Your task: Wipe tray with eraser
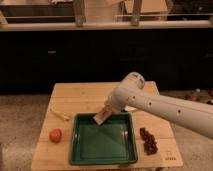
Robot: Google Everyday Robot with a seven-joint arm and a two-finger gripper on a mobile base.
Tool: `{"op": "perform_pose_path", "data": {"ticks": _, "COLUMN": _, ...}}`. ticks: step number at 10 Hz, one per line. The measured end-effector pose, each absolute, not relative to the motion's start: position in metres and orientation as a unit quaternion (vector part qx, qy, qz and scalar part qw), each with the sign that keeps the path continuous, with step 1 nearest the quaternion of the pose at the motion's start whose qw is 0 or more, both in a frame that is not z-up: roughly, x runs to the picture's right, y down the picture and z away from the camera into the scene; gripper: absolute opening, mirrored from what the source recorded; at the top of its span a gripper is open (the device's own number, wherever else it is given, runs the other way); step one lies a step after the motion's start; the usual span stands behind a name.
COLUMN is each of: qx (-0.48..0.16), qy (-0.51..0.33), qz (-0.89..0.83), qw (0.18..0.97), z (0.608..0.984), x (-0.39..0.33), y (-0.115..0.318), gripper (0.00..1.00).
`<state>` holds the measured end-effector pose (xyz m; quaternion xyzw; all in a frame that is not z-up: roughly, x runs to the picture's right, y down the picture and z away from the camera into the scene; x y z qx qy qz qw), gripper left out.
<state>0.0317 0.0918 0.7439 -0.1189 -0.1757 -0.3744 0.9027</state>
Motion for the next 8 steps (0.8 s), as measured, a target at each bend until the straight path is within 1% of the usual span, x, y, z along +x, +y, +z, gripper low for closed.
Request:
{"op": "perform_pose_path", "data": {"ticks": 2, "qx": -0.129, "qy": -0.184, "qz": -0.388, "qw": 0.894, "z": 0.748, "x": 0.025, "y": 0.110, "gripper": 0.00}}
{"op": "perform_pose_path", "data": {"ticks": 4, "qx": -0.150, "qy": -0.195, "qz": -0.407, "qw": 0.880, "z": 0.762, "x": 0.018, "y": 0.134, "gripper": 0.00}}
{"op": "perform_pose_path", "data": {"ticks": 8, "qx": -0.189, "qy": -0.204, "qz": -0.430, "qw": 0.859, "z": 0.783, "x": 0.006, "y": 0.160, "gripper": 0.00}}
